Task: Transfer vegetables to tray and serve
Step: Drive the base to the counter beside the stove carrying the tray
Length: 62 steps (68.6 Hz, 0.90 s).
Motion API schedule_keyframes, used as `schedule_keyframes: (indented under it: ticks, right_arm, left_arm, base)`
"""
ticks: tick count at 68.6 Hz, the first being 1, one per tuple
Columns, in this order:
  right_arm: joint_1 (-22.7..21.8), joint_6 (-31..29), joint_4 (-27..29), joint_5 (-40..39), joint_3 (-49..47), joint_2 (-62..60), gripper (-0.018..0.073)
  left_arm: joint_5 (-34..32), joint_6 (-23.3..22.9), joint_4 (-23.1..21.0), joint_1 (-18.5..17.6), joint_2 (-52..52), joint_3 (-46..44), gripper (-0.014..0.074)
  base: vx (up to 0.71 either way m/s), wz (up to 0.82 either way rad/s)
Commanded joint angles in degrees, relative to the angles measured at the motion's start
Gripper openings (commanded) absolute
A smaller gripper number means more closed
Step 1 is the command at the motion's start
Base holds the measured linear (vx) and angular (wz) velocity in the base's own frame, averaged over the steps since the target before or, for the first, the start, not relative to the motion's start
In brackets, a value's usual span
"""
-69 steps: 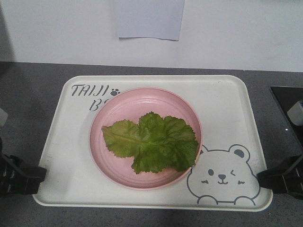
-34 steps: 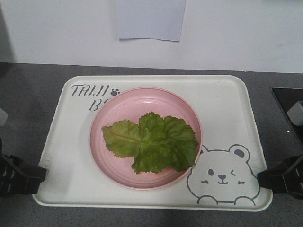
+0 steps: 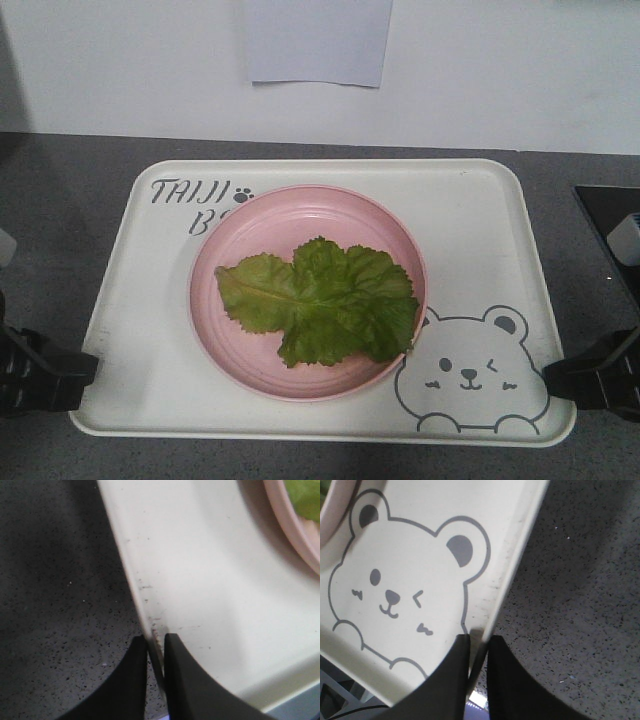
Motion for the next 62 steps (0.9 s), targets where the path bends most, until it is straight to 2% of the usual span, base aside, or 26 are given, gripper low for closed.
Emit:
schedule_keyframes:
  ticks: [1, 54, 62]
  right_arm:
    - [0.3, -3.2, 4.2, 0.9, -1.7, -0.8, -0.0001]
    - [0.3, -3.2, 4.2, 0.8, -1.7, -0.8, -0.0001]
    - [0.3, -1.2, 3.9, 0.1, -1.7, -0.8, -0.0001]
  left_arm:
    - [-3.2, 1.8, -2.9, -0.3, -0.9, -1.7, -0.0006]
    - [-3.4, 1.8, -3.0, -0.3, -0.9, -1.7, -0.0006]
    - [-4.1, 1.6, -3.1, -0.3, -0.7, -1.7, -0.0006]
  base:
    - [0.0, 0.0]
    - [0.0, 0.0]
    - [0.0, 0.0]
